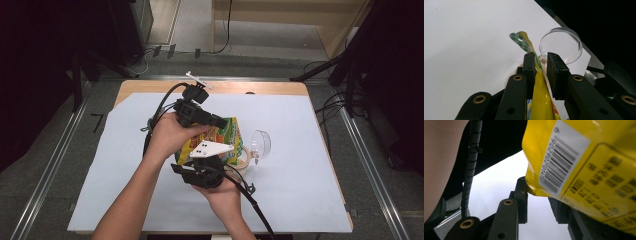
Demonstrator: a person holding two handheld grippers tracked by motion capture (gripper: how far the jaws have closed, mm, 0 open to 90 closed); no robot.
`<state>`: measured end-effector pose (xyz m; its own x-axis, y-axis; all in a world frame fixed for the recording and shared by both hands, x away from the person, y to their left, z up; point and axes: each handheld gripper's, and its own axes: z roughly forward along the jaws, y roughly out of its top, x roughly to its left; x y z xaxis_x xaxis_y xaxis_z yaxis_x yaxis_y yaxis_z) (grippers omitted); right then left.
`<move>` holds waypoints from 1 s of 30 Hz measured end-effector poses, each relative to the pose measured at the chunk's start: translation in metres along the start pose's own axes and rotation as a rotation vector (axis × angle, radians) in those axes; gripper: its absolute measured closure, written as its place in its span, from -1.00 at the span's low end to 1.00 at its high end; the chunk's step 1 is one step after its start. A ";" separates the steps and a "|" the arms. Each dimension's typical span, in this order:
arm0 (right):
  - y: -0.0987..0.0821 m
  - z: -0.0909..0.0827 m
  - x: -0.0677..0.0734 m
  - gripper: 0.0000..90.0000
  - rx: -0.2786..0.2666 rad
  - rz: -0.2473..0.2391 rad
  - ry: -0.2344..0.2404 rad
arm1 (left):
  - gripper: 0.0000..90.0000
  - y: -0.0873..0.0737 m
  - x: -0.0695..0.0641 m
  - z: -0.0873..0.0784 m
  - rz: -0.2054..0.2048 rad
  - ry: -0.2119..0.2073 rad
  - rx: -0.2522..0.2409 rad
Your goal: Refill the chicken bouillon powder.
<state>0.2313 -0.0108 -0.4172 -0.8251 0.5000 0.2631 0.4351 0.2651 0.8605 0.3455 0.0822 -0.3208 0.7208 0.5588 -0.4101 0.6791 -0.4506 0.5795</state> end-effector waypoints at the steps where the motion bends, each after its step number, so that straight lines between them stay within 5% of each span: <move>1: 0.000 0.000 0.000 0.58 0.001 0.000 0.000 | 0.73 0.000 0.000 0.000 -0.002 -0.002 -0.001; 30: -0.007 0.004 0.002 0.56 0.019 -0.034 -0.005 | 0.72 -0.012 0.003 0.000 0.003 -0.007 -0.009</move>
<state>0.2284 -0.0082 -0.4242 -0.8375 0.4948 0.2317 0.4137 0.2973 0.8605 0.3398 0.0896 -0.3289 0.7239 0.5522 -0.4136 0.6757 -0.4462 0.5868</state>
